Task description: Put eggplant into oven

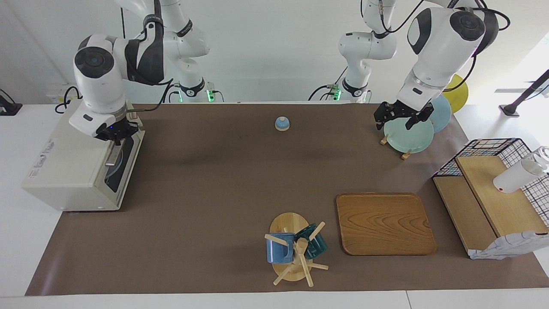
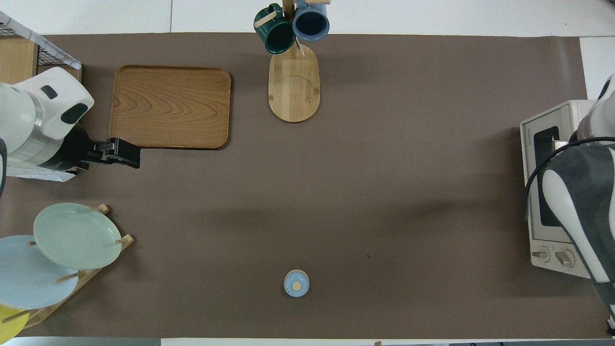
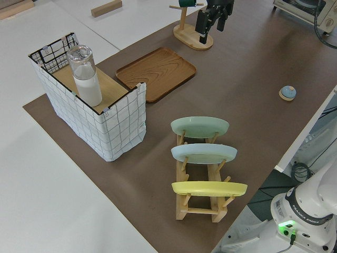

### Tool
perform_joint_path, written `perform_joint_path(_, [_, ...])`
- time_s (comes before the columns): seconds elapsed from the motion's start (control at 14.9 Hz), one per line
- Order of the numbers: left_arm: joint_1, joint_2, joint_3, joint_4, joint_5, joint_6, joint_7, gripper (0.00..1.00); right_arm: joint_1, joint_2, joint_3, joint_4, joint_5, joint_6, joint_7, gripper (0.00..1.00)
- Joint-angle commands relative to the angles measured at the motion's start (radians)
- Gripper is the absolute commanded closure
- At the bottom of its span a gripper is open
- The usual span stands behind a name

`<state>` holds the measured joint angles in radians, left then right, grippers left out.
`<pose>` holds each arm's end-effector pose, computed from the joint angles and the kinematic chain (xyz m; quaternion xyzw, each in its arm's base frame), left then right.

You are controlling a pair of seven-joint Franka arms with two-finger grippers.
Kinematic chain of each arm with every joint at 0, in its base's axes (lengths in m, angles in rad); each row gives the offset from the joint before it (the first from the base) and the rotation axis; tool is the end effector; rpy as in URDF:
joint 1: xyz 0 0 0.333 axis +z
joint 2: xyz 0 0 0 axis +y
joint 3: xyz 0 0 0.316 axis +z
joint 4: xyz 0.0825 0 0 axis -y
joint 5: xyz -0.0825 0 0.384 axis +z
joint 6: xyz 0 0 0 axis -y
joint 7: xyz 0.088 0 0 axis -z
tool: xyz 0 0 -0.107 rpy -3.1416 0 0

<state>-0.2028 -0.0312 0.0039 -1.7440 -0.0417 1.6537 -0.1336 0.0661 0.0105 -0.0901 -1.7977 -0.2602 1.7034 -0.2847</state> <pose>0.5344 -0.1119 0.5668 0.9989 -0.0303 -0.0326 0.0156 0.5548 -0.0374 0.5255 0.9786 0.1523 -0.0710 0.1185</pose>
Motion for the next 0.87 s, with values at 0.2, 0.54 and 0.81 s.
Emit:
perform_joint_path(0.2, [0.011,-0.007,-0.002,0.011,-0.015,-0.014,0.009,0.0,-0.012,0.04,0.006,0.127,0.199,-0.122,0.056,0.67])
perform_joint_path(0.54, [0.011,-0.007,-0.002,0.011,-0.015,-0.014,0.009,0.0,-0.012,0.039,0.001,0.138,0.237,-0.125,0.122,0.0])
perform_joint_path(0.81, [0.011,-0.007,-0.002,0.011,-0.015,-0.014,0.009,0.0,-0.012,0.026,0.0,0.13,0.239,-0.128,0.179,0.0])
